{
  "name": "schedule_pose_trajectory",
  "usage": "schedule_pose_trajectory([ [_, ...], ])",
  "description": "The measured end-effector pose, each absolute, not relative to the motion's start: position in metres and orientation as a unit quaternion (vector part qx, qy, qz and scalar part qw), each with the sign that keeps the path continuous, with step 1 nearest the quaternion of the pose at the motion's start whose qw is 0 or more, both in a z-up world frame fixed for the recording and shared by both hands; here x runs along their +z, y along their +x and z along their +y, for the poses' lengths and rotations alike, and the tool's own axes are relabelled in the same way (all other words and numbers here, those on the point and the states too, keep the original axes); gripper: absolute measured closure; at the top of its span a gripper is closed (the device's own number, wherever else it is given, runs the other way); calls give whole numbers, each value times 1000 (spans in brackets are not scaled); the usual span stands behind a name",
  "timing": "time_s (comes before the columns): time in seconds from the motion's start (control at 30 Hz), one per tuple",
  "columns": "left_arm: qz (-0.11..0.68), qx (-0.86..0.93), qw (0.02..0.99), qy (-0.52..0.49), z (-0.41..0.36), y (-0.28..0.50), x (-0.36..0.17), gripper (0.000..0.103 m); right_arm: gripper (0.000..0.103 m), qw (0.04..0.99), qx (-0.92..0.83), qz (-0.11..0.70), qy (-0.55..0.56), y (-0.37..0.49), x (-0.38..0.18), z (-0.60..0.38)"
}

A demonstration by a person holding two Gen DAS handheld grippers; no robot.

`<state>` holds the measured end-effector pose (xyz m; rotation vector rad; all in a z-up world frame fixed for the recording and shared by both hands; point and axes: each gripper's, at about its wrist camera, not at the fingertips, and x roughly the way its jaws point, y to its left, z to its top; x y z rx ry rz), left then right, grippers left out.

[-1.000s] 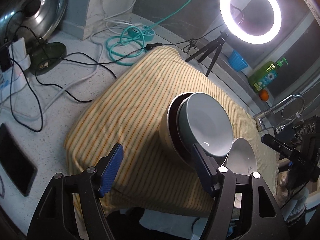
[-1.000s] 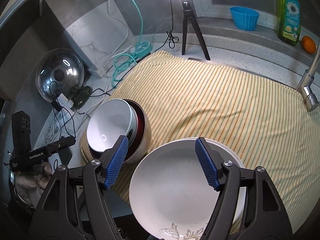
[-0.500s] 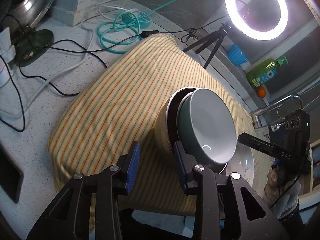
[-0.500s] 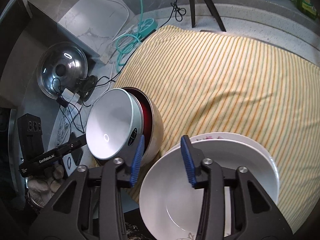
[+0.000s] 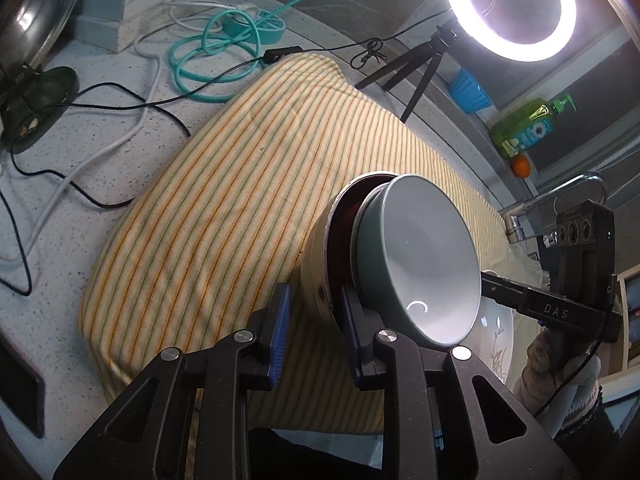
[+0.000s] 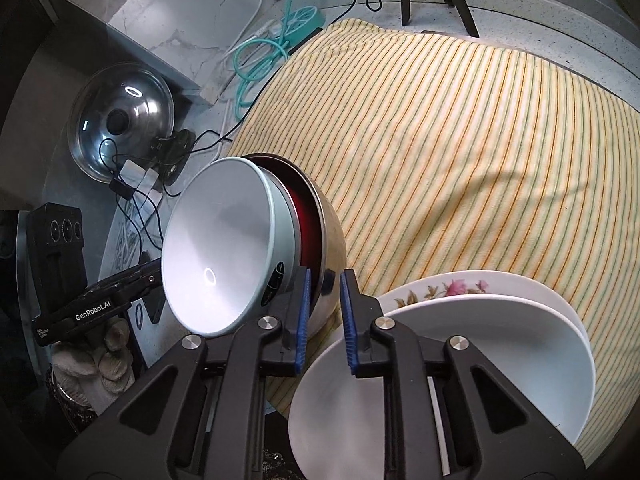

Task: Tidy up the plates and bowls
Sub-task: 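Close the left tool on the rim of the nested bowls, then lift the nested bowls and carry them over the white plate stack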

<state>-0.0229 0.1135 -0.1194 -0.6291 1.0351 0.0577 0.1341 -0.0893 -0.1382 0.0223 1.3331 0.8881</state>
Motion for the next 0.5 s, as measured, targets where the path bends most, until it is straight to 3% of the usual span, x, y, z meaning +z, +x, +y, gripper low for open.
schedule_pose_trajectory([
  [0.2,491,18,822,-288,110,-19,-119,92,90,696,396,598,17,135,-136,-89],
  [0.5,489,19,827,-278,109,-19,-114,92,90,702,394,594,3,132,-133,-86],
])
